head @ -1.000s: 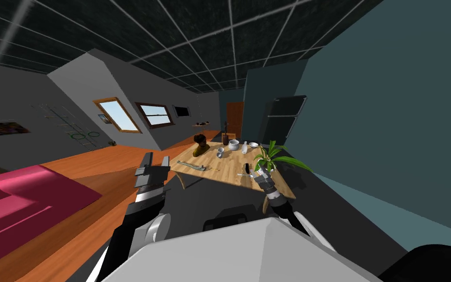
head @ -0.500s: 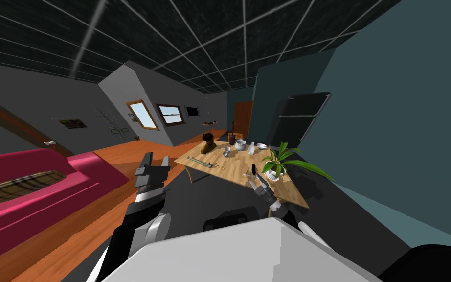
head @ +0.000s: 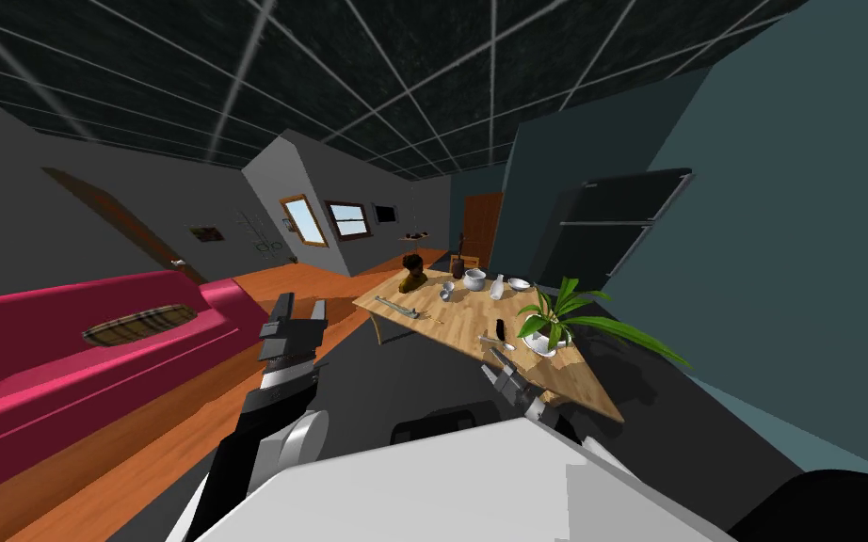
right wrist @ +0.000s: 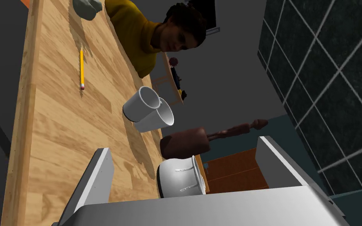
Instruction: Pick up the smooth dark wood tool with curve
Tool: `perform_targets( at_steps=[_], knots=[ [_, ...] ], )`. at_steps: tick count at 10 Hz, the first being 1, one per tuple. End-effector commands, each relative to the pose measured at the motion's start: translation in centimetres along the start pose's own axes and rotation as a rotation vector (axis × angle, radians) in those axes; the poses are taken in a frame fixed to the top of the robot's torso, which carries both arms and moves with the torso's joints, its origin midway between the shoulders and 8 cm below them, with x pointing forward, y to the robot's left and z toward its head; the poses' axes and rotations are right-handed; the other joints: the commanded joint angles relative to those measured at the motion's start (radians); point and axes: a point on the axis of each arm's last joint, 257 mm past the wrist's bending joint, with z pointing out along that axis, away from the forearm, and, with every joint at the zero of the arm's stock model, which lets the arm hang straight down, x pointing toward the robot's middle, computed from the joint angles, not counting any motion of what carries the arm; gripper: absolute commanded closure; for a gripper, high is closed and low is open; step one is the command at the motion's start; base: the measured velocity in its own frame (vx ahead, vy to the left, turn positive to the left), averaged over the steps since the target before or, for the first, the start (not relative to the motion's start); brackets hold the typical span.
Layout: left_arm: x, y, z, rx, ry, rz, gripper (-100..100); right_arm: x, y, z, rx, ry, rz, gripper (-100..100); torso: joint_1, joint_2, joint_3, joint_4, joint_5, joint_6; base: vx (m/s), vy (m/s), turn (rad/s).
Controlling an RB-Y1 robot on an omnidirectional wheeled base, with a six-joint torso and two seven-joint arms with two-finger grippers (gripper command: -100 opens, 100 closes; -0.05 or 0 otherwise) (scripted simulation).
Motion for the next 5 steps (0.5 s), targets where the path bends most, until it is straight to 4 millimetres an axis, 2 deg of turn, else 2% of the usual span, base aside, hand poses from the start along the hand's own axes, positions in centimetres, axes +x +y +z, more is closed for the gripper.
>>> perform_targets(
  at_steps=[1,2,3,4,5],
  knots=[
    [0.0,0.0,0.0,0.0,0.0,0.0,0,-0.9,-2.2,-1.9,0.067,-0.008,0.034,-100,0.0,0.0,0.0,0.0,0.0,0.0,-0.024,0.033,0.158],
    [0.0,0.0,0.0,0.0,0.0,0.0,0,-0.6,-4.1,-3.2,0.138,0.025,0.035,-100,-0.001,0.0,0.0,0.0,0.0,0.002,-0.016,0.042,0.285],
    [0.0,0.0,0.0,0.0,0.0,0.0,0,-0.9,-4.6,-3.5,0.15,0.014,0.059,-100,0.0,0.0,0.0,0.0,0.0,0.0,-0.012,0.031,0.178],
    [0.0,0.0,0.0,0.0,0.0,0.0,0,-1.4,-5.2,-4.0,0.165,0.003,0.062,-100,-0.001,0.0,0.0,0.0,0.0,0.001,-0.007,0.013,-0.006],
    [0.0,0.0,0.0,0.0,0.0,0.0,0,-1.1,-7.0,-5.5,0.238,0.032,0.079,-100,-0.002,-0.001,0.0,0.0,0.0,0.002,-0.016,0.044,0.321]
  ],
)
